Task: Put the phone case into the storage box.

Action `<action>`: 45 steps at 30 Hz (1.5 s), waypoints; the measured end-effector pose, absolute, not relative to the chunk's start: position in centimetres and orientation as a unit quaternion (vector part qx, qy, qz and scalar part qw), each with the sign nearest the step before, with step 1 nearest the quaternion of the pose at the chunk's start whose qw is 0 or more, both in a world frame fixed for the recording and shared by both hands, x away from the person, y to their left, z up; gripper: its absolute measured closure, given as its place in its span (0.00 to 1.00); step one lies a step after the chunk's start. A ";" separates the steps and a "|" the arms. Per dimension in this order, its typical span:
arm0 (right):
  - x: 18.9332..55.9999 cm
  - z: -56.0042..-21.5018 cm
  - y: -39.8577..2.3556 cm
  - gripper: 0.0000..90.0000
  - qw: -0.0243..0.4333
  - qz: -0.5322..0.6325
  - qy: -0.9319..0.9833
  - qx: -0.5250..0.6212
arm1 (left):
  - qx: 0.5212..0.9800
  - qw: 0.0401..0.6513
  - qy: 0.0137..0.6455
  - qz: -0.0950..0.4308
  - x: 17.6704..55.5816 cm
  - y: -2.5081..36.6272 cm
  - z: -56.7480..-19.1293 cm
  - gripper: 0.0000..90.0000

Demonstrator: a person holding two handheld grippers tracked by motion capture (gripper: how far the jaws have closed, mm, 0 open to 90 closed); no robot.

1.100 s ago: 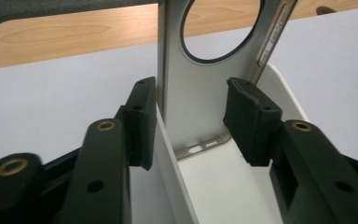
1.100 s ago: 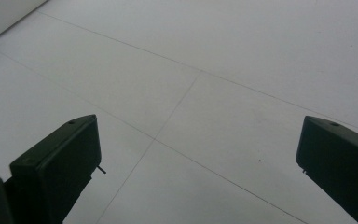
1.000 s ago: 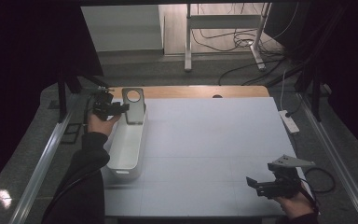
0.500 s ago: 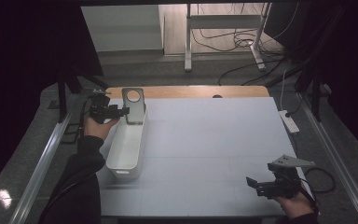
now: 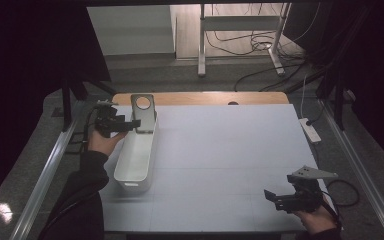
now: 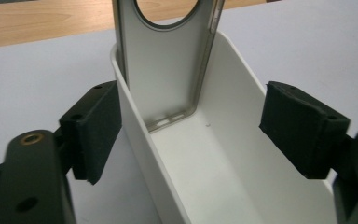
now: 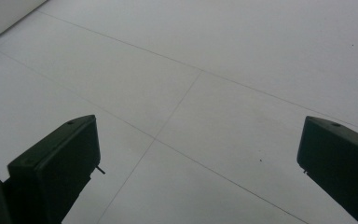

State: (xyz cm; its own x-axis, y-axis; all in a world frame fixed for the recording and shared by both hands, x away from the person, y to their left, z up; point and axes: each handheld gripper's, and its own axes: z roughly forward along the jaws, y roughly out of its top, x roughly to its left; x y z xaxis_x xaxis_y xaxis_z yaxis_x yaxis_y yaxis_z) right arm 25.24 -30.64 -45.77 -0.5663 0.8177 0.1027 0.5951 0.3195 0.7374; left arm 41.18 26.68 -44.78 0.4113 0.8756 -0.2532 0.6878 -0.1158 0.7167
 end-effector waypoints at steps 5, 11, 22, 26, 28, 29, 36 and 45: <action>25.2 -45.8 -30.6 0.00 0.147 0.380 0.799 0.442 | 0.742 0.401 0.522 0.126 40.8 26.4 -44.9 0.15; 25.2 -45.8 -30.6 0.00 0.146 0.379 0.800 0.442 | 0.744 0.410 0.514 0.120 40.4 26.3 -44.9 0.11; 25.2 -45.8 -30.6 0.00 0.146 0.378 0.801 0.441 | 0.752 0.410 0.500 0.128 39.6 26.1 -44.9 0.06; 25.2 -45.8 -30.6 0.00 0.146 0.378 0.801 0.441 | 0.754 0.412 0.494 0.131 39.1 26.0 -44.9 0.03; 25.2 -45.8 -30.6 0.00 0.145 0.378 0.801 0.441 | 0.755 0.414 0.492 0.132 38.9 26.0 -44.9 0.03; 25.2 -45.8 -30.6 0.00 0.145 0.377 0.801 0.441 | 0.755 0.415 0.490 0.132 38.8 26.0 -44.9 0.02; 25.2 -45.8 -30.5 0.00 0.146 0.377 0.802 0.440 | 0.757 0.416 0.482 0.144 37.8 26.0 -44.8 0.02; 25.2 -45.8 -30.5 0.00 0.146 0.377 0.802 0.440 | 0.760 0.422 0.473 0.145 36.9 25.9 -44.8 0.02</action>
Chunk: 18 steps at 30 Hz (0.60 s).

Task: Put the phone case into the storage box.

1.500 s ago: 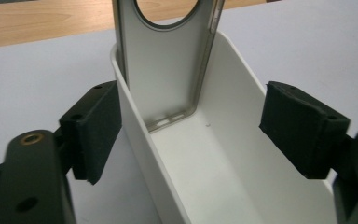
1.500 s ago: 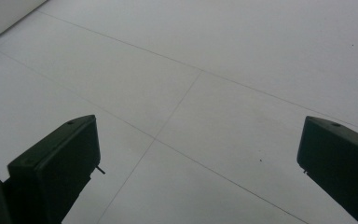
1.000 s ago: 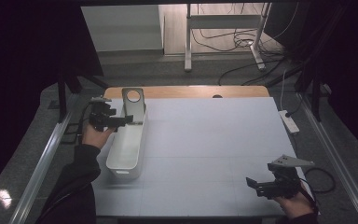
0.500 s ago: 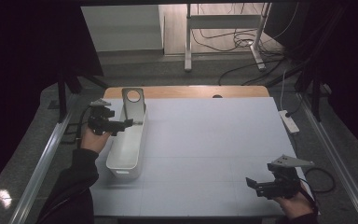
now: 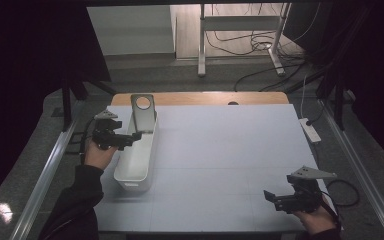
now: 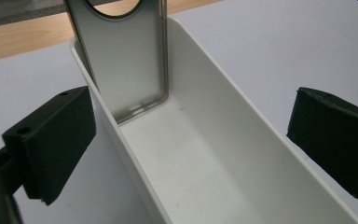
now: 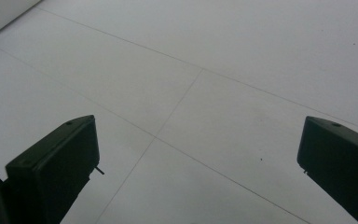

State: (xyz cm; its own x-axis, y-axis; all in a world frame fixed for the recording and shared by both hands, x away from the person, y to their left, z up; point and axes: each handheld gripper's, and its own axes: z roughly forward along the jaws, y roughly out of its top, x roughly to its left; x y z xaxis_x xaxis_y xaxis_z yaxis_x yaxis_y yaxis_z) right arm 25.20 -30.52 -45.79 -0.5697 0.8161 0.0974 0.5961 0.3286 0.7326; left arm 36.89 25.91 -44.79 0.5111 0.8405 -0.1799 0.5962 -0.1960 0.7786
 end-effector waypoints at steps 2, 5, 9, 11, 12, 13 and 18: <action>25.2 -45.8 -30.5 0.00 0.146 0.376 0.802 0.440 | 0.761 0.424 0.470 0.145 36.8 25.9 -44.8 0.02; 25.2 -45.8 -30.5 0.00 0.146 0.377 0.802 0.440 | 0.761 0.426 0.467 0.145 36.5 25.8 -44.8 0.02; 25.2 -45.8 -30.5 0.00 0.147 0.378 0.801 0.440 | 0.761 0.431 0.464 0.144 36.2 25.7 -44.8 0.02; 25.2 -45.8 -30.5 0.00 0.147 0.378 0.801 0.440 | 0.762 0.432 0.461 0.143 36.0 25.6 -44.9 0.02; 25.2 -45.8 -30.5 0.00 0.147 0.378 0.802 0.439 | 0.762 0.431 0.460 0.144 35.9 25.5 -44.9 0.02; 25.2 -45.8 -30.5 0.00 0.147 0.378 0.802 0.439 | 0.763 0.432 0.460 0.144 35.8 25.5 -44.9 0.02; 25.2 -45.8 -30.5 0.00 0.147 0.378 0.802 0.439 | 0.765 0.433 0.455 0.144 35.3 25.2 -45.0 0.02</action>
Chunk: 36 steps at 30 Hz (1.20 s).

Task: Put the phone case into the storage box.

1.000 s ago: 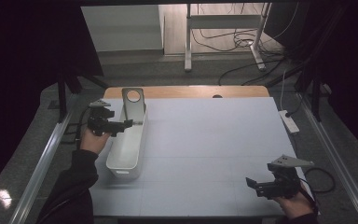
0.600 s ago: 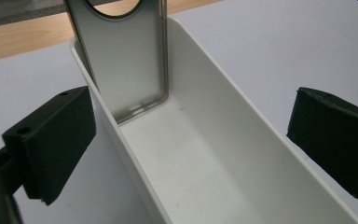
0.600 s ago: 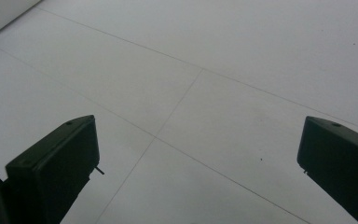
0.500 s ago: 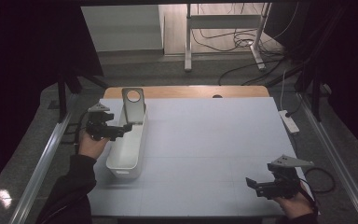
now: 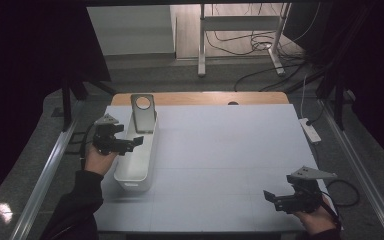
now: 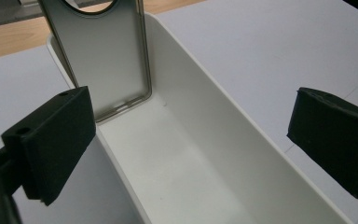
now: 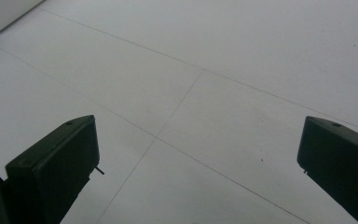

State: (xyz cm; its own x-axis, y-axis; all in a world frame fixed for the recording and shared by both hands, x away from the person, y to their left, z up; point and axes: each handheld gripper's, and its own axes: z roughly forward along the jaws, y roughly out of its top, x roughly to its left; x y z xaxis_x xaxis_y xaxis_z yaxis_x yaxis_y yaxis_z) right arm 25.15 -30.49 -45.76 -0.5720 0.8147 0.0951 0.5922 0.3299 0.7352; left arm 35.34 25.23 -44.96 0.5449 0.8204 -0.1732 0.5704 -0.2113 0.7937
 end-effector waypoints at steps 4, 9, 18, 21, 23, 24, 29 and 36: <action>25.1 -45.8 -30.5 0.00 0.147 0.378 0.802 0.439 | 0.765 0.439 0.448 0.145 34.7 25.0 -45.0 0.01; 25.1 -45.7 -30.5 0.00 0.147 0.379 0.802 0.437 | 0.767 0.439 0.444 0.147 34.0 24.8 -45.0 0.01; 25.0 -45.7 -30.5 0.00 0.150 0.382 0.802 0.435 | 0.768 0.441 0.441 0.148 32.9 24.7 -45.2 0.01; 25.0 -45.7 -30.6 0.00 0.151 0.385 0.800 0.435 | 0.768 0.441 0.441 0.149 32.5 24.6 -45.2 0.01; 25.0 -45.7 -30.6 0.00 0.151 0.385 0.800 0.434 | 0.766 0.442 0.441 0.149 32.3 24.6 -45.2 0.01; 25.0 -45.7 -30.6 0.00 0.150 0.384 0.801 0.434 | 0.767 0.442 0.440 0.150 32.2 24.6 -45.2 0.01; 24.9 -45.7 -30.5 0.00 0.152 0.384 0.802 0.432 | 0.767 0.442 0.439 0.151 31.7 24.4 -45.3 0.01; 24.9 -45.7 -30.5 0.00 0.150 0.383 0.803 0.430 | 0.768 0.440 0.441 0.151 30.9 24.3 -45.6 0.01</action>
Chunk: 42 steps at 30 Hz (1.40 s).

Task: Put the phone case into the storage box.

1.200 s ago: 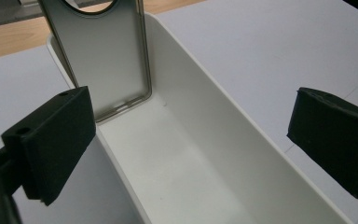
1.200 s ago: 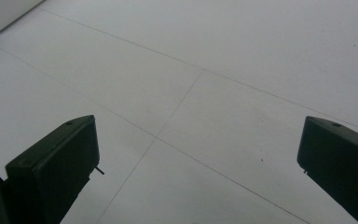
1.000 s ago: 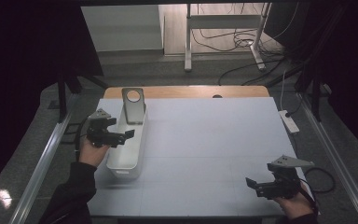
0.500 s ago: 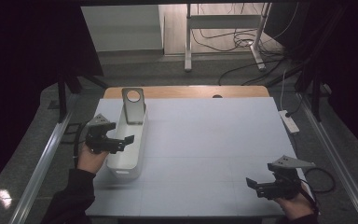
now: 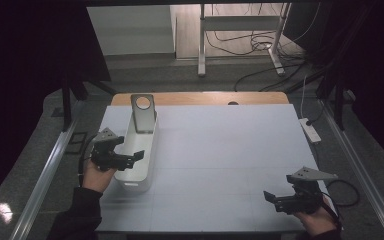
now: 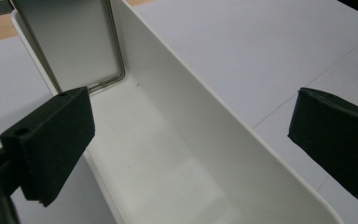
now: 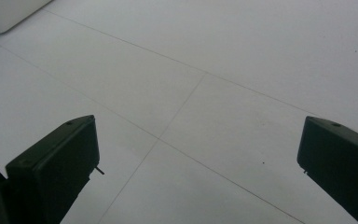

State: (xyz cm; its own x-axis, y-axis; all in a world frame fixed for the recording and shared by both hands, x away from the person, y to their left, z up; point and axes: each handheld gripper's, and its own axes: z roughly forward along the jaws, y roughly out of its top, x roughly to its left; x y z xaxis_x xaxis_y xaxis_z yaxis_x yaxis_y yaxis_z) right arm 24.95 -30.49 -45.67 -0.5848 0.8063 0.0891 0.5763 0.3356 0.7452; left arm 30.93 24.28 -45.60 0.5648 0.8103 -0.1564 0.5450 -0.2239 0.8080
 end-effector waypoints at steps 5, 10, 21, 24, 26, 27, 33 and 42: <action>24.9 -45.7 -30.5 0.00 0.150 0.384 0.804 0.429 | 0.767 0.439 0.442 0.150 30.4 24.3 -45.8 0.01; 24.9 -45.7 -30.5 0.00 0.150 0.384 0.804 0.429 | 0.765 0.441 0.445 0.151 29.9 24.4 -45.8 0.01; 25.0 -45.7 -30.4 0.00 0.149 0.383 0.805 0.428 | 0.761 0.447 0.447 0.144 28.7 24.7 -46.0 0.01; 25.0 -45.7 -30.4 0.00 0.148 0.383 0.805 0.429 | 0.761 0.449 0.445 0.145 28.3 24.7 -45.9 0.01; 25.0 -45.7 -30.4 0.00 0.148 0.383 0.805 0.429 | 0.761 0.450 0.446 0.143 28.0 24.8 -45.9 0.01; 25.0 -45.7 -30.4 0.00 0.148 0.383 0.805 0.429 | 0.760 0.450 0.447 0.142 27.9 24.7 -46.0 0.01; 25.0 -45.7 -30.4 0.00 0.149 0.383 0.805 0.429 | 0.761 0.448 0.446 0.146 27.1 24.8 -46.0 0.01; 25.0 -45.7 -30.4 0.00 0.148 0.382 0.804 0.430 | 0.757 0.450 0.447 0.154 26.1 25.0 -45.9 0.01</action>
